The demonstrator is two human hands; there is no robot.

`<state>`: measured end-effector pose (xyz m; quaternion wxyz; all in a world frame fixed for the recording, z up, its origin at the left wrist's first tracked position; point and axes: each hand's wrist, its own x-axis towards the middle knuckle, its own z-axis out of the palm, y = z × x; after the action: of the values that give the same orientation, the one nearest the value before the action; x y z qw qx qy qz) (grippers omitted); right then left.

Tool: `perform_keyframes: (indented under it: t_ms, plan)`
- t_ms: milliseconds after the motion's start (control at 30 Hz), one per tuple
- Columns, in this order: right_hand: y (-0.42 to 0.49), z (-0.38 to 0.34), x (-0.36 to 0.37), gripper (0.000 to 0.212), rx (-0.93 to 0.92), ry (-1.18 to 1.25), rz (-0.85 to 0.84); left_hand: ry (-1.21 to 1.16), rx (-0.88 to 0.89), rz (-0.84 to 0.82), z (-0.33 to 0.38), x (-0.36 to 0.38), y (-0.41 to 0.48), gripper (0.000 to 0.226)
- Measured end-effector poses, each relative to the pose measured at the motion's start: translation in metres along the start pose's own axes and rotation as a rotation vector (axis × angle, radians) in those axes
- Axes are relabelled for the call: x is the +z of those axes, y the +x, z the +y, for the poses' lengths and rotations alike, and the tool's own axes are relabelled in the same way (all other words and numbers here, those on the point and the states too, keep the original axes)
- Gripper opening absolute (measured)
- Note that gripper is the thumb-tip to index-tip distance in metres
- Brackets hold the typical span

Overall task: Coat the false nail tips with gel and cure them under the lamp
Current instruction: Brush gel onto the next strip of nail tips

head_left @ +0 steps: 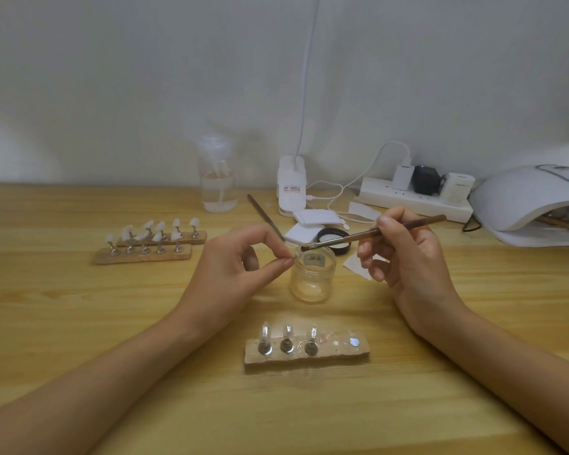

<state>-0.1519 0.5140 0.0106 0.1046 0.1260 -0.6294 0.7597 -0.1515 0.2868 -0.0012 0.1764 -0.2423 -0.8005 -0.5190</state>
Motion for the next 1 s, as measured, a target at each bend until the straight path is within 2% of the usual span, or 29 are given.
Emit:
perform_keyframes:
  t_ms: [67,200,333,500,600,733,867,1000]
  plan:
    - [-0.0006,0.0007,0.0009,0.015,-0.005,-0.019,-0.036,0.017,0.013,0.0,-0.0001,-0.0001,0.0,0.012]
    - [0.0005,0.0031,-0.0017,0.019,0.018,-0.039,0.028,0.028,0.025,0.0,-0.0006,-0.0004,0.0005,0.012]
    - [-0.0005,0.0013,0.0007,0.016,-0.008,-0.011,-0.041,0.02,0.021,0.001,-0.0014,-0.0001,0.0006,0.011]
    - [0.0009,0.0032,-0.0017,0.017,0.014,-0.018,0.03,0.013,0.024,-0.002,-0.0008,-0.0005,0.0002,0.013]
    - [-0.0006,0.0019,-0.0004,0.016,-0.004,-0.014,-0.034,0.019,0.024,-0.001,-0.0011,-0.0009,0.0003,0.012]
    - [0.0006,0.0039,-0.0019,0.018,0.016,-0.021,0.018,0.02,0.029,-0.004,-0.0012,-0.0004,0.0005,0.012]
    - [-0.0003,0.0023,0.0001,0.016,-0.019,-0.016,-0.043,0.011,0.028,-0.005,-0.0014,-0.0005,0.0003,0.012]
    - [0.0012,0.0042,-0.0019,0.019,0.02,-0.028,0.029,-0.001,0.018,-0.007,-0.0016,-0.0007,0.0,0.012]
